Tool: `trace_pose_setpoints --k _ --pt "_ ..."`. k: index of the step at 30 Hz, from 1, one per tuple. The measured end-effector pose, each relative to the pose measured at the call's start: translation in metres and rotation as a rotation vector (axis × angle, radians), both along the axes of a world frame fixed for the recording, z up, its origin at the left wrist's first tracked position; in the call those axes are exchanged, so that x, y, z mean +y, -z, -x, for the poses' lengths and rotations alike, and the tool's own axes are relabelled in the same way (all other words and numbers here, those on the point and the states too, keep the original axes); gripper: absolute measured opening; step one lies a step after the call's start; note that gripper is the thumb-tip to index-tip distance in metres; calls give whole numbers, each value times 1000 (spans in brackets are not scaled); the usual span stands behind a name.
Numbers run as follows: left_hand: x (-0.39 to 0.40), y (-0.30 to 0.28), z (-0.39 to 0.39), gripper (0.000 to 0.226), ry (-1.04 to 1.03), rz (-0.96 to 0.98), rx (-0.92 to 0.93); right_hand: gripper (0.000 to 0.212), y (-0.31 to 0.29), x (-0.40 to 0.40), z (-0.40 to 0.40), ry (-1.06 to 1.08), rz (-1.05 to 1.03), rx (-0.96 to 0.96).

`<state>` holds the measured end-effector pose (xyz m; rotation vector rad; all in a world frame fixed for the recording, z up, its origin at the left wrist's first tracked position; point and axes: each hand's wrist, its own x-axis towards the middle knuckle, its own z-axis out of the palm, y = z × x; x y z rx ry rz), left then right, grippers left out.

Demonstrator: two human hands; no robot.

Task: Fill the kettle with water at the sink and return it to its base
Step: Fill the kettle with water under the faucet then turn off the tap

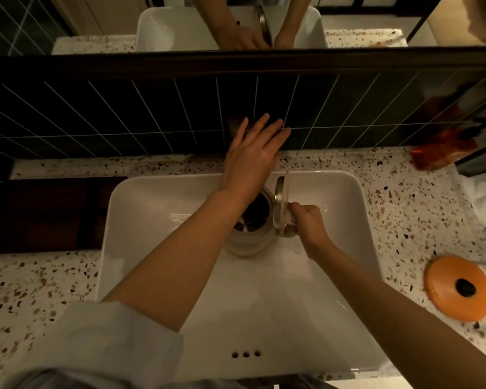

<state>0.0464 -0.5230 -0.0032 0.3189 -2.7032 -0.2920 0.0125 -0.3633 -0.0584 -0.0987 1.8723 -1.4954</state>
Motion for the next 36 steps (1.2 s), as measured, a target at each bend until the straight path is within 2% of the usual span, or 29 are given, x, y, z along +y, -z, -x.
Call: trace_pose_setpoints --k 5,10,16,27,31,36 --pt "1 0 5 30 -39 -112 130 24 6 1 4 -41 -54 27" --pt "-1 -9 5 33 -108 -285 211 30 6 -1 6 -33 -70 28" --pt "-6 -15 0 35 -83 -387 198 26 8 -1 5 -31 -86 49" --pt "-10 -20 -3 39 -120 -521 199 32 8 -2 5 -25 -62 67" --pt "-11 -12 -33 43 -254 -582 263 36 8 -2 5 -30 -56 68" --pt "6 26 -94 40 -480 -726 289 40 6 -2 5 -26 -45 68"
